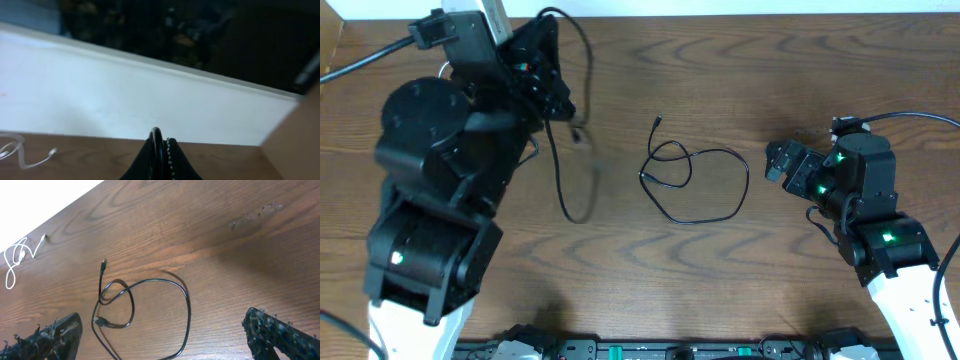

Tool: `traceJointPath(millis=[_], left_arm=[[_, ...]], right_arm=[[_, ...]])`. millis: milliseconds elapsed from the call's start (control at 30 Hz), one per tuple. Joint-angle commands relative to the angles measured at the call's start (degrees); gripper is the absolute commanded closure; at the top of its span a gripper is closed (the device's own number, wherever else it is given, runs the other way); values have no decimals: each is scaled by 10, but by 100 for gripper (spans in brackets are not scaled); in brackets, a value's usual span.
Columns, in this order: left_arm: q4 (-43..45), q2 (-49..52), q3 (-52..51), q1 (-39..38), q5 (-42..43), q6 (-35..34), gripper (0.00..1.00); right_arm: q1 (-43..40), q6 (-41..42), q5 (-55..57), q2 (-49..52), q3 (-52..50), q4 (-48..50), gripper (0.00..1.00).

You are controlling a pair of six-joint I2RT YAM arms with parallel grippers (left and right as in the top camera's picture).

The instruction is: Untangle cables

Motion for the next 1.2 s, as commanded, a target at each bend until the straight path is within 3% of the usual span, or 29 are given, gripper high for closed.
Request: traceJointPath(millis=[0, 133, 267, 667, 933, 967, 1067, 1167], left_arm=[[5, 31, 7, 2, -78, 20, 93], [31, 89, 7, 10, -225, 36, 93], [69, 160, 6, 63, -228, 97, 93], [92, 288, 7, 360, -228, 97, 92], [82, 391, 6, 502, -226, 98, 92], [83, 412, 6, 515, -226, 107, 92], [83, 463, 6, 526, -226, 218, 93], [82, 499, 6, 526, -226, 245, 92]], right_arm=[[-5, 2, 6, 0, 2, -1, 1], [-5, 2, 6, 0, 2, -1, 1], [-5, 2, 7, 0, 2, -1, 1], [-5, 2, 6, 0, 2, -1, 1], [-5, 2, 7, 0, 2, -1, 1], [-5, 2, 6, 0, 2, -1, 1], [-5, 2, 6, 0, 2, -1, 1], [-5, 2, 6, 0, 2, -1, 1]])
